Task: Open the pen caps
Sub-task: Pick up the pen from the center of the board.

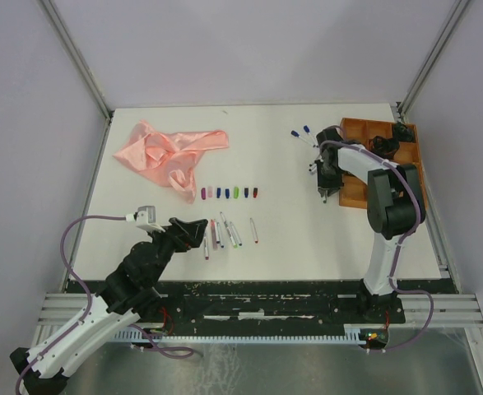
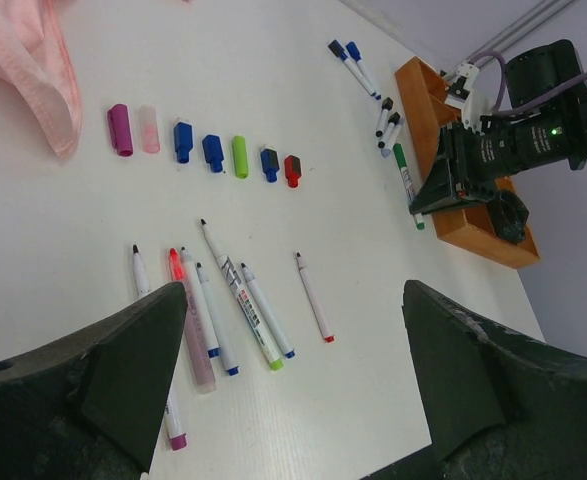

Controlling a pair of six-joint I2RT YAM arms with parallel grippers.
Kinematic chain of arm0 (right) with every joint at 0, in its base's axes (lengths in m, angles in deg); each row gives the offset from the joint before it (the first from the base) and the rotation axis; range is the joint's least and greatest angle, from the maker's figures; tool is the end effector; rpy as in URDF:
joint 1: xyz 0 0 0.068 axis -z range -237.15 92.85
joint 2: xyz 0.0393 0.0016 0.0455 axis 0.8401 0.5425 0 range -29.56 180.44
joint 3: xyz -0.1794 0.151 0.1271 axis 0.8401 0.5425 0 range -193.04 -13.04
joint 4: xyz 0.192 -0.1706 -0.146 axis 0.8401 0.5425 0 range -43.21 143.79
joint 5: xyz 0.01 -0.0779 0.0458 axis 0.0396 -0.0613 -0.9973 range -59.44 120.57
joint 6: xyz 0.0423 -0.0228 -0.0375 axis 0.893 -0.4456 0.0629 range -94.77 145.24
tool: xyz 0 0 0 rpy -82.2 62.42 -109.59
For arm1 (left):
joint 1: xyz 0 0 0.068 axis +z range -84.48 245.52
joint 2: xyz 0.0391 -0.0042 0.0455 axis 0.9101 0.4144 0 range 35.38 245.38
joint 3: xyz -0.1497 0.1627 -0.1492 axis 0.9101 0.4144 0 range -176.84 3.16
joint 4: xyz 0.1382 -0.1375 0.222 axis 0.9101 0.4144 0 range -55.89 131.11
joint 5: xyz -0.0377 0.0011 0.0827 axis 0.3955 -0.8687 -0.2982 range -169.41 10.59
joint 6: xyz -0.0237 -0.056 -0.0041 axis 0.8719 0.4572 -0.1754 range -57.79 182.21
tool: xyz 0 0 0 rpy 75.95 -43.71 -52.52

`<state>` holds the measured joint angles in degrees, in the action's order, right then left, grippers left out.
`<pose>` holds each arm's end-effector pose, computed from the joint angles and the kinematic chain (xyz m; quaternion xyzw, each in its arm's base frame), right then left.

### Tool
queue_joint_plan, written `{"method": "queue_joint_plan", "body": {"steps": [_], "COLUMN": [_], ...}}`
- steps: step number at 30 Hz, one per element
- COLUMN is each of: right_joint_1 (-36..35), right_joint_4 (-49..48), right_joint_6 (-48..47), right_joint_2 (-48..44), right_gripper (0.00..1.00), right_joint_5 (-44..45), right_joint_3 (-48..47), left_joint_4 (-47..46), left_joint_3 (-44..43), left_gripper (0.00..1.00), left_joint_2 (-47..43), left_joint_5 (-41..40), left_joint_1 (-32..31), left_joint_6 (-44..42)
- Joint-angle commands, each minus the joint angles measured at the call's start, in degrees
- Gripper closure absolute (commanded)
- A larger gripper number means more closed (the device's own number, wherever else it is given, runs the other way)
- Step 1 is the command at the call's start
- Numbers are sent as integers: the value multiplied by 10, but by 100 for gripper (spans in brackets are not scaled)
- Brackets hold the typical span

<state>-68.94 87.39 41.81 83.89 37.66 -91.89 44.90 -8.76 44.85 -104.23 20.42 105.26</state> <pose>0.4107 0.0800 0.1245 0.0493 0.9886 -0.0280 0.1397 0.1251 -0.0985 0.2112 -0.1273 0.7414 -0.3273 0.5718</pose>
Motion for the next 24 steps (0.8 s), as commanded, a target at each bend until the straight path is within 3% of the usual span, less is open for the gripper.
{"method": "queue_joint_plan", "body": {"steps": [1,11,14,19,24], "right_joint_1": [13,20,26,34,36], "right_joint_4": [3,0,13,32,32], "right_joint_6": [-22,-30,-37,-46,-68], "right_joint_2": [31,54,56,23,-47], "right_gripper": [70,80,100,100,100], "right_joint_5": [11,-16,-29,-59,-112], "right_joint_3": [-29,-47,-49,-29,9], "left_joint_4": [-16,-19,-21,-39,-114], "left_joint_3": [-15,-11,-11,-7,16], "left_gripper": [6,6,6,6,7], "left_joint_2": [-1,-1,-1,-4,7], "left_joint_5": [6,8,13,36,88], "left_joint_1": [0,0,0,1,0], "left_joint_6": [21,24,24,26,24]}}
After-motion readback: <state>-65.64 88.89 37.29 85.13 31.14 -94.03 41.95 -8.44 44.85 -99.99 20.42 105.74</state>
